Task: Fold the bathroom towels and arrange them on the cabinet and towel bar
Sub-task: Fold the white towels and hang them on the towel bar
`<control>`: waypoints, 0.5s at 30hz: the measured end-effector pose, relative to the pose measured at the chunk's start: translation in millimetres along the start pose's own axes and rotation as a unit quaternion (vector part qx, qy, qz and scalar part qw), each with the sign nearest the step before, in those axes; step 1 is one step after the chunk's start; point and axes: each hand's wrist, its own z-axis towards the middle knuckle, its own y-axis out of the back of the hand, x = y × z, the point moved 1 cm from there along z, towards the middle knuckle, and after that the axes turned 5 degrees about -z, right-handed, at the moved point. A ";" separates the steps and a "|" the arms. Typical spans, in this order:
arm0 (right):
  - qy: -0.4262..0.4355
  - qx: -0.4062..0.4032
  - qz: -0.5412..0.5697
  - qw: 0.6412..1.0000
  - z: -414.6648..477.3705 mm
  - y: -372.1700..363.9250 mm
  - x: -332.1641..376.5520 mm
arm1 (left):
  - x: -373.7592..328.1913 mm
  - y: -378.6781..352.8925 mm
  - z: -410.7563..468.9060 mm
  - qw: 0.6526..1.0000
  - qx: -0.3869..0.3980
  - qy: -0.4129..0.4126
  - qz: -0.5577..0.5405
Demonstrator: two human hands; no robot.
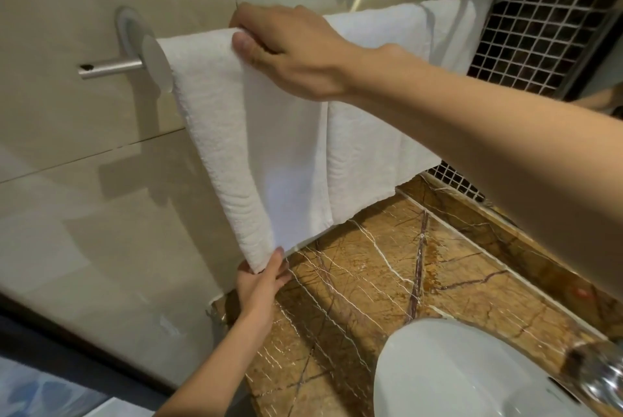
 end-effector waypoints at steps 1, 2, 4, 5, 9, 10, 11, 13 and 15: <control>-0.002 0.001 0.000 1.000 0.4 -0.2 0.2 | 3.7 -5.5 -5.0 0.998 0.009 0.040 -0.056; -0.004 0.000 -0.001 1.000 0.8 -0.5 0.5 | 7.8 -11.0 -10.7 0.992 0.016 0.079 -0.099; -0.008 0.000 -0.004 1.000 1.1 -0.6 1.1 | 17.5 -23.4 -23.2 0.978 0.023 0.142 -0.151; -0.010 0.000 -0.004 1.000 0.9 -0.6 1.1 | 22.0 -31.3 -28.9 0.972 0.025 0.165 -0.166; -0.016 0.001 -0.003 1.000 0.4 -0.1 1.3 | 32.2 -68.8 -41.9 0.964 0.069 0.182 -0.180; -0.017 0.005 -0.003 1.000 0.7 0.1 1.6 | 32.2 -78.0 -42.4 0.969 0.096 0.166 -0.157; -0.019 0.009 -0.003 1.000 1.0 0.3 1.7 | 32.7 -86.2 -41.8 0.972 0.118 0.152 -0.132; -0.025 0.017 0.000 1.000 1.1 0.5 1.3 | 33.6 -97.8 -40.0 0.973 0.139 0.142 -0.119; -0.032 0.022 0.005 0.999 1.3 1.1 1.1 | 31.0 -103.9 -40.8 0.964 0.143 0.147 -0.166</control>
